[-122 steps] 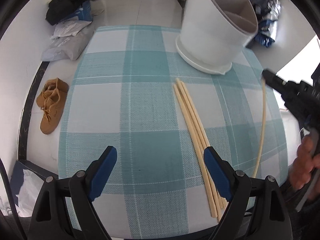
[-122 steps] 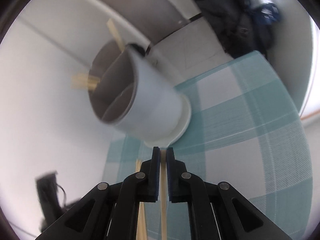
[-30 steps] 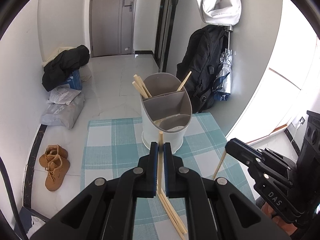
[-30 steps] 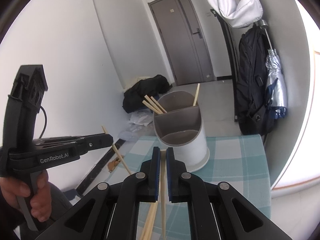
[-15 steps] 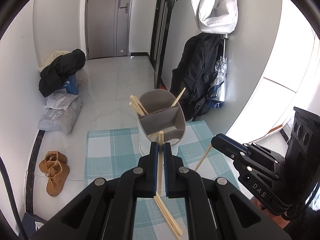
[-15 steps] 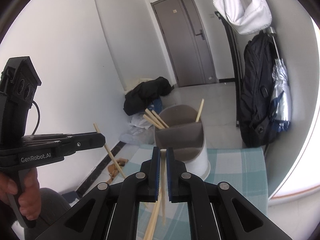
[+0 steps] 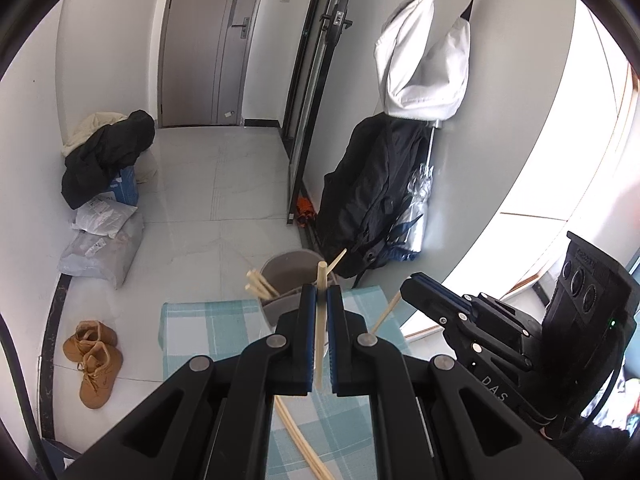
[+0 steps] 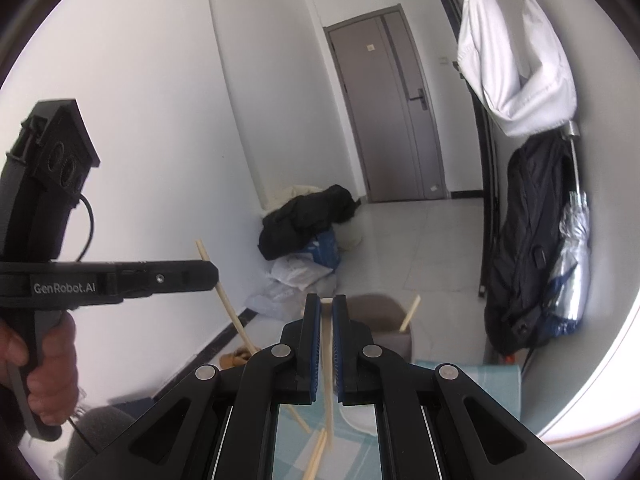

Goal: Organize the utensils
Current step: 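Lower the held chopstick into the white holder with the right gripper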

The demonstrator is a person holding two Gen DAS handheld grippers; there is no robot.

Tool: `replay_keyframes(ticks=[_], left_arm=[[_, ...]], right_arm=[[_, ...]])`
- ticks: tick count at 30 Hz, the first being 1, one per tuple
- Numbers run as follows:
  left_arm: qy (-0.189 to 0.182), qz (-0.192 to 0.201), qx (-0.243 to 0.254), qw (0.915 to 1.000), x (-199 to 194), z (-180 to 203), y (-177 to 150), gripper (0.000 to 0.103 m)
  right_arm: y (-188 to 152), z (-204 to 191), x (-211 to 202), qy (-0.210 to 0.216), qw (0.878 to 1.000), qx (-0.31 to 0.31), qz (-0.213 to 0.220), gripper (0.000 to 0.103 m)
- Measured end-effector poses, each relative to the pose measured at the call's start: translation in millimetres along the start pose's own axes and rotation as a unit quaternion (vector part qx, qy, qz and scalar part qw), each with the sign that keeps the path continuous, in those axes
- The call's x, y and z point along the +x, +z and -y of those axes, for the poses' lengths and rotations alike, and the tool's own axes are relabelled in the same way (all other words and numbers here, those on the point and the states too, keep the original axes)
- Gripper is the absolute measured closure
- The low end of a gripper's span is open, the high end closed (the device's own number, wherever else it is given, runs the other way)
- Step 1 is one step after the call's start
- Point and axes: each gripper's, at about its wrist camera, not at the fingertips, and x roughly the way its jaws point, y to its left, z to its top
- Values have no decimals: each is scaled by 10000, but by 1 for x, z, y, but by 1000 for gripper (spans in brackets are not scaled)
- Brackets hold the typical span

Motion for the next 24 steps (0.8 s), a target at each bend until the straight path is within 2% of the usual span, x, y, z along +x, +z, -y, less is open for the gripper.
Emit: replay_keyframes(ticks=[6, 15, 20, 24], left_arm=[[-17, 160, -12, 9999, -5, -1, 31, 102], [2, 432, -157, 9989, 4, -14, 70, 102], [159, 475, -251, 9984, 24, -30, 76, 102], [121, 431, -455, 9980, 49, -52, 72, 102]], right_arm=[[43, 4, 4, 55, 9999, 1, 101, 98], [97, 10, 26, -52, 9987, -400, 313, 98], [106, 12, 54, -178, 9964, -782, 259, 98], [103, 8, 75, -184, 9927, -1180, 183, 98]])
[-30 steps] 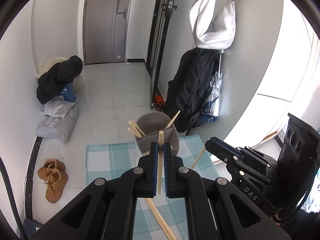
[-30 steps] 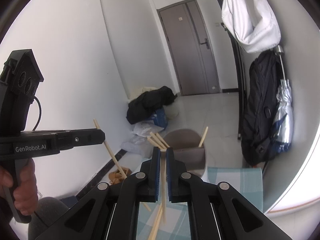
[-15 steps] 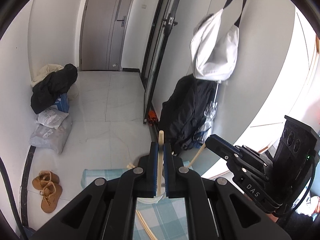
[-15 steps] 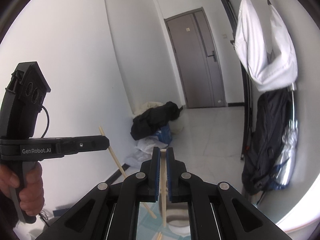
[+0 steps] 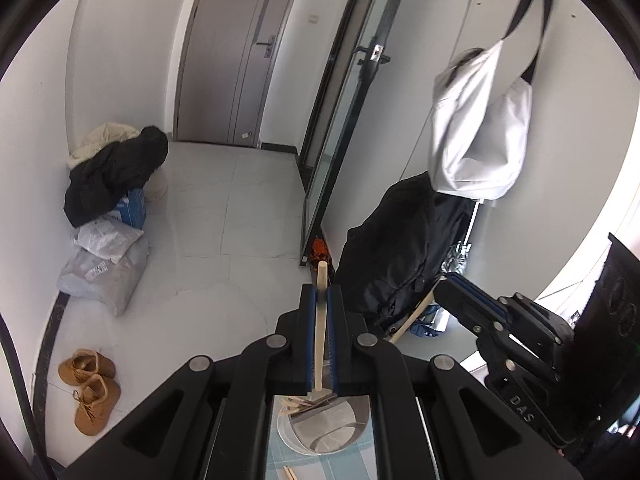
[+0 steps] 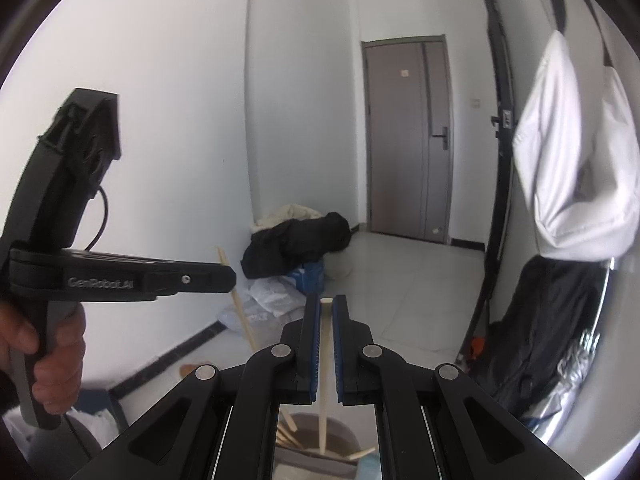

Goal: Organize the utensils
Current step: 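Lower the held chopstick into the white holder with the right gripper, then open the right gripper and raise it away from the holder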

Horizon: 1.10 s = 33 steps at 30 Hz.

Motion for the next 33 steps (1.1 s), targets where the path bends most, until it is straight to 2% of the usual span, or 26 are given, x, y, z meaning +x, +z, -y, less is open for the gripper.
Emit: replay_keyframes(ticks=[7, 13, 16, 18, 20, 22, 23, 24, 26, 29, 33], left_arm=[[-149, -101, -345, 9992, 29, -21, -13, 102], [-78, -193, -242, 9995, 39, -20, -20, 102], [-100, -446, -227, 9987, 48, -22, -22, 100], [96, -742, -241, 9969, 57, -24, -23, 89], [207, -758, -301, 9965, 56, -27, -25, 82], [182, -676, -363, 9969, 49, -29, -27, 67], [259, -606, -408, 9970, 44, -30, -27, 53], [377, -511, -438, 9970, 40, -31, -28, 46], [462, -347, -429, 9974, 30, -32, -30, 44], [553, -309, -401, 9972, 22, -31, -32, 44], [703, -285, -361, 9965, 15, -27, -37, 43]], right_arm=[[-17, -8, 28, 101, 9994, -246, -220, 98], [-30, -10, 43, 209, 9980, -436, -411, 98], [-36, -9, 49, 235, 9973, -431, -537, 98], [-41, -7, 51, 235, 9972, -346, -614, 98], [-46, -3, 53, 227, 9971, -191, -706, 93], [-52, 3, 51, 232, 9966, 56, -785, 91], [-53, 6, 49, 199, 9966, 128, -795, 86], [-56, 9, 46, 178, 9964, 204, -799, 85], [-62, 14, 40, 109, 9958, 393, -817, 77], [-72, 20, 30, -16, 9942, 627, -879, 66], [-83, 23, 15, -146, 9911, 906, -965, 61]])
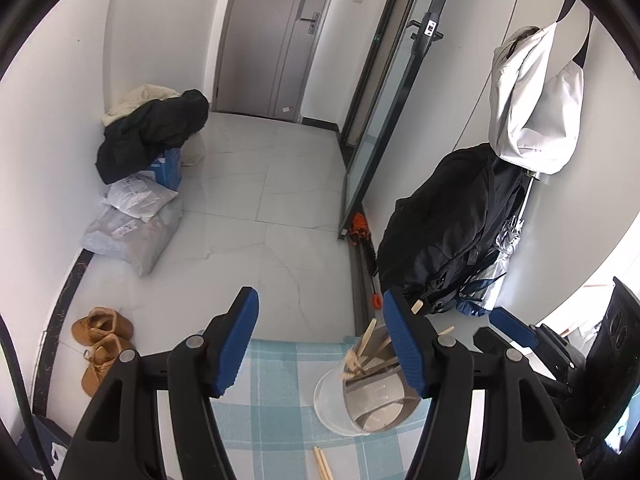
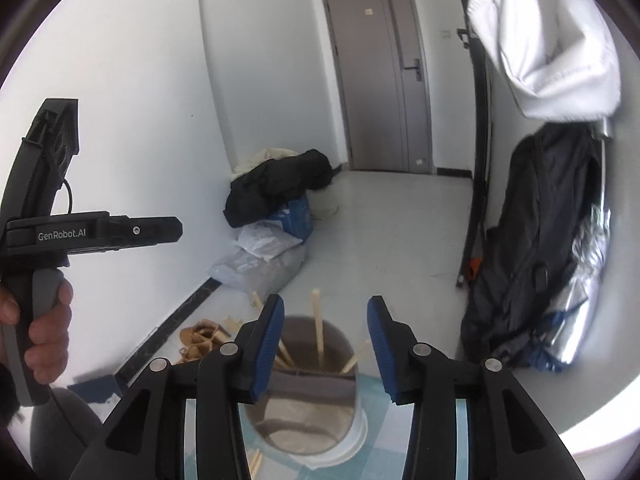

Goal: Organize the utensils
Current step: 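Open the right gripper and raise it away from the holder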

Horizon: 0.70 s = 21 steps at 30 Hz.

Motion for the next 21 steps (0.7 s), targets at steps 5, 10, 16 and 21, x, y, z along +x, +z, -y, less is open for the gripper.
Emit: replay_keyframes(ticks=[5, 10, 16, 21], left_arm=[[315, 211, 243, 9990, -18, 11, -12, 35], [513, 337, 368, 9974, -31, 17, -24, 28], [727, 488, 375, 9955, -45, 20, -40, 28], [902, 631, 575, 9923, -56, 28, -57, 19]], right_arm=[[-9, 0, -21, -63, 9998, 162, 128, 54], [-17, -5, -42, -106, 9990, 333, 287, 42], [-30, -15, -63, -189, 9981, 454, 380, 35], [-43, -22, -79, -243, 9974, 525, 423, 34]])
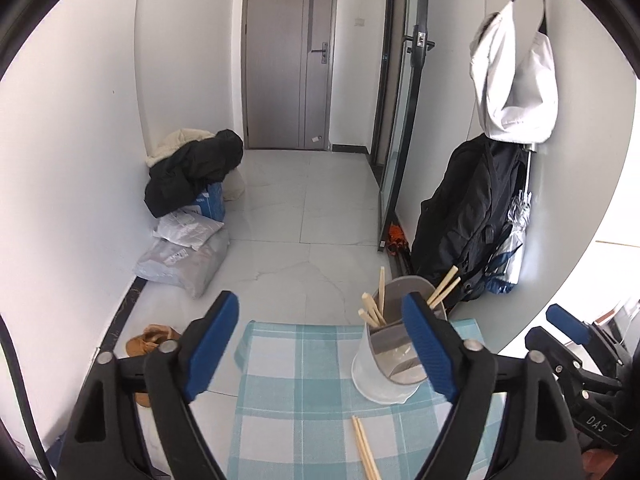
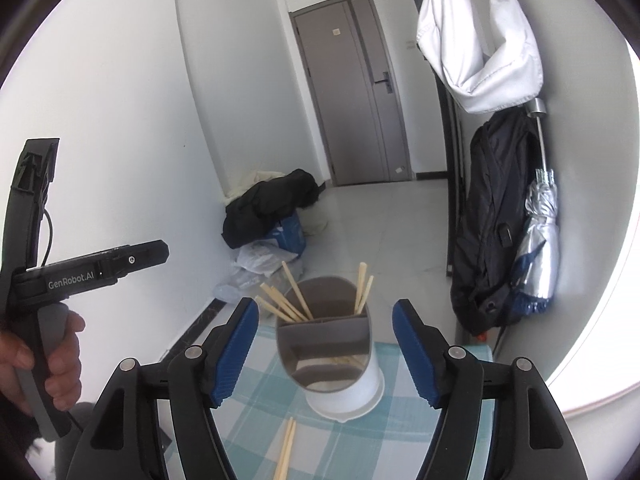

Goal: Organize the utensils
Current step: 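Open the right gripper and raise it away from the holder, then lower the open right gripper onto the remaining wooden chopsticks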

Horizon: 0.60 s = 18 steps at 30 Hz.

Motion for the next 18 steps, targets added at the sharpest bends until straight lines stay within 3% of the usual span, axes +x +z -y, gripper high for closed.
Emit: replay_keyframes(ticks=[6, 11, 18], left_arm=[[19, 179, 128, 9998, -14, 6, -18, 19], [-64, 344, -67, 9994, -22, 3, -36, 14], [81, 466, 33, 9989, -24, 6, -63, 12]], right_arm=[[-17, -9, -19, -146, 9998, -61, 131, 28], [-35, -10, -33, -358, 9988, -39, 345, 27], [-67, -7, -36, -436, 9987, 140, 206, 25]])
